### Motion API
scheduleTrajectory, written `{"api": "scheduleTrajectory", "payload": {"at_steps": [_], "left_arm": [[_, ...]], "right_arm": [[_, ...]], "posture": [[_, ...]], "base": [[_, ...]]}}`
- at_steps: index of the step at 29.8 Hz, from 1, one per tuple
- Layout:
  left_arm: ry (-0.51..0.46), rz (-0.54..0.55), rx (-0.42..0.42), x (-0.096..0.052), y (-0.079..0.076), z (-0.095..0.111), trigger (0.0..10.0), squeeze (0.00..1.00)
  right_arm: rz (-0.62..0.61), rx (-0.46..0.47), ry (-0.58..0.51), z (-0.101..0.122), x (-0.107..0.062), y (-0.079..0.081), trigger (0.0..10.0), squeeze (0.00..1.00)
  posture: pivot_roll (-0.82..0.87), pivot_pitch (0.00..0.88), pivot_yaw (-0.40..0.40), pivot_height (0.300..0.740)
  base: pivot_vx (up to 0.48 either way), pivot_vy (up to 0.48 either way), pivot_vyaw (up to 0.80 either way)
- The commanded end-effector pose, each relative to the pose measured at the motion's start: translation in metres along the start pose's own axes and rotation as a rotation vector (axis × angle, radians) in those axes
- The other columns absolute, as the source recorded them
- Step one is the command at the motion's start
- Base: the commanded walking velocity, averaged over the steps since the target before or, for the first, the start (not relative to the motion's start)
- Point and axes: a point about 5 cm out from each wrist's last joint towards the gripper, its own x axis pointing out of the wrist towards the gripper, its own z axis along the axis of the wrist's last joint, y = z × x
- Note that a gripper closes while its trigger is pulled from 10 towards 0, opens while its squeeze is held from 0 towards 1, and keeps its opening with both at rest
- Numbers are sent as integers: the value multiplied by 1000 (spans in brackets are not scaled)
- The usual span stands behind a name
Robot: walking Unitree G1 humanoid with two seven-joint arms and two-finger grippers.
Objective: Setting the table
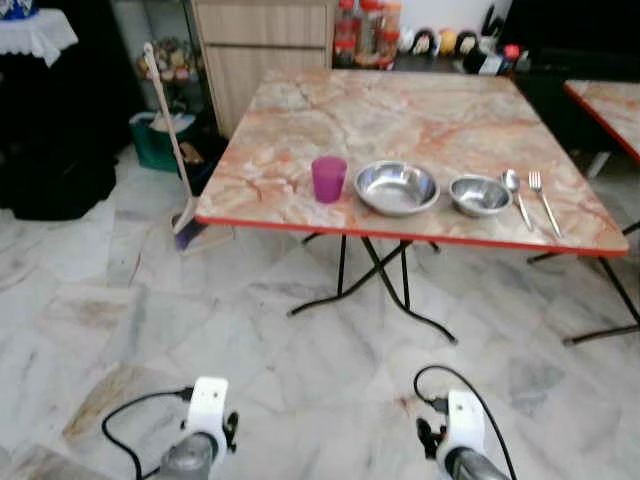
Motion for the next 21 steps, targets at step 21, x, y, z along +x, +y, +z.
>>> {"api": "scheduleTrajectory", "payload": {"at_steps": [21], "left_arm": [[-270,-3,21,5,7,56,10000,0]], "right_arm": [[48,-54,-204,32,1,8,10000,0]], "posture": [[56,27,-51,740]], "base": [[0,-115,0]]}}
